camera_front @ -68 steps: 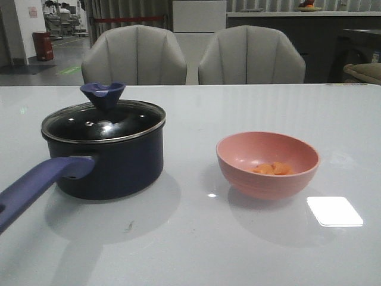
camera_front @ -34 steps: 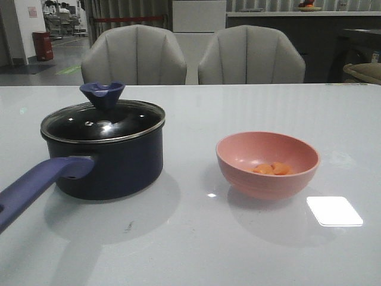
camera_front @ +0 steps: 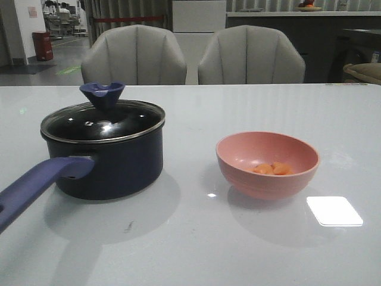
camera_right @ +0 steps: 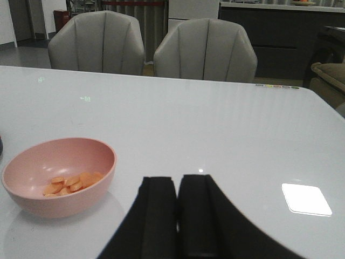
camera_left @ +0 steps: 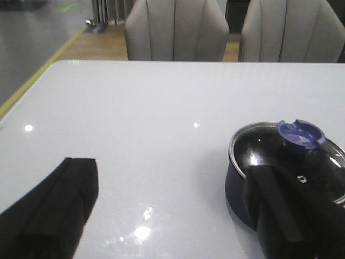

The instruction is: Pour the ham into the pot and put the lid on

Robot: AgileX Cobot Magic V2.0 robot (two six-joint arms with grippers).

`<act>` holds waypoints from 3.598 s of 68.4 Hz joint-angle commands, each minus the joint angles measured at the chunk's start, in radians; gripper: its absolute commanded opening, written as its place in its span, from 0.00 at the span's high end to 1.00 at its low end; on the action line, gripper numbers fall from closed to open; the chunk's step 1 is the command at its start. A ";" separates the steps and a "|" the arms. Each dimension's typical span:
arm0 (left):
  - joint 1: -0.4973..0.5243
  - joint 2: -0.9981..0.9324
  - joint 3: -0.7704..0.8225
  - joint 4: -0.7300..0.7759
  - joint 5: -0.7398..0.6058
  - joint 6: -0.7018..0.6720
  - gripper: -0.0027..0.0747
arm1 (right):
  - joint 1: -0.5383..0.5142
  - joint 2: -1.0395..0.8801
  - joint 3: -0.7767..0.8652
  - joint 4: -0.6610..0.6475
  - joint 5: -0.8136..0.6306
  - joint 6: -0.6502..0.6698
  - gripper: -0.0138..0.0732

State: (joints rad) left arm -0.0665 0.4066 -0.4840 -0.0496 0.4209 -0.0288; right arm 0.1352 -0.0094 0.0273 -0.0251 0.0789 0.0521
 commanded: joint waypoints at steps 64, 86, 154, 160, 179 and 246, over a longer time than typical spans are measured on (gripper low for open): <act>-0.422 1.150 -0.966 0.184 0.407 -0.282 0.17 | -0.007 -0.021 -0.005 -0.016 -0.084 -0.001 0.67; -0.457 1.336 -1.186 0.187 0.586 -0.318 0.17 | -0.007 -0.021 -0.005 -0.016 -0.084 -0.001 0.67; -0.452 1.477 -1.248 0.150 0.656 -0.347 0.69 | -0.007 -0.021 -0.005 -0.016 -0.084 -0.001 0.67; -0.452 1.468 -1.260 0.152 0.659 -0.347 0.69 | -0.007 -0.021 -0.005 -0.016 -0.084 -0.001 0.67; -0.409 1.356 -1.267 0.202 0.683 -0.320 0.69 | -0.007 -0.021 -0.005 -0.016 -0.084 -0.001 0.67; 0.152 1.277 -0.628 0.035 0.200 -0.026 0.67 | -0.007 -0.021 -0.005 -0.016 -0.084 -0.001 0.67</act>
State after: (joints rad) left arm 0.0892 1.6963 -1.0951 -0.0057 0.6944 -0.0566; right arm 0.1352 -0.0094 0.0273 -0.0251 0.0789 0.0521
